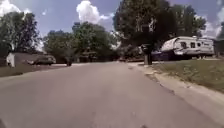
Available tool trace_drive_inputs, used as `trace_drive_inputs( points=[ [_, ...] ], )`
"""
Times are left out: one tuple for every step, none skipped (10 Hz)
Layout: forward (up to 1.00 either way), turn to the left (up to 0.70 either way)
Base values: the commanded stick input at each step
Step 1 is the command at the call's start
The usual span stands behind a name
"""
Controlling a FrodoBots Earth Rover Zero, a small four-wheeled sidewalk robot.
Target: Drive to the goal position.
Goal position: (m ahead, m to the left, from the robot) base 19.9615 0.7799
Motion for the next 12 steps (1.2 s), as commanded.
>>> trace_drive_inputs(
  points=[
    [0.85, 0.00],
    [0.85, 0.00],
    [0.85, 0.00],
    [0.85, 0.00],
    [0.85, 0.00],
    [0.85, 0.00],
    [0.85, 0.00],
    [0.85, 0.00],
    [0.85, 0.00],
    [0.85, 0.00],
    [0.85, 0.00],
    [0.85, 0.00]
  ],
)
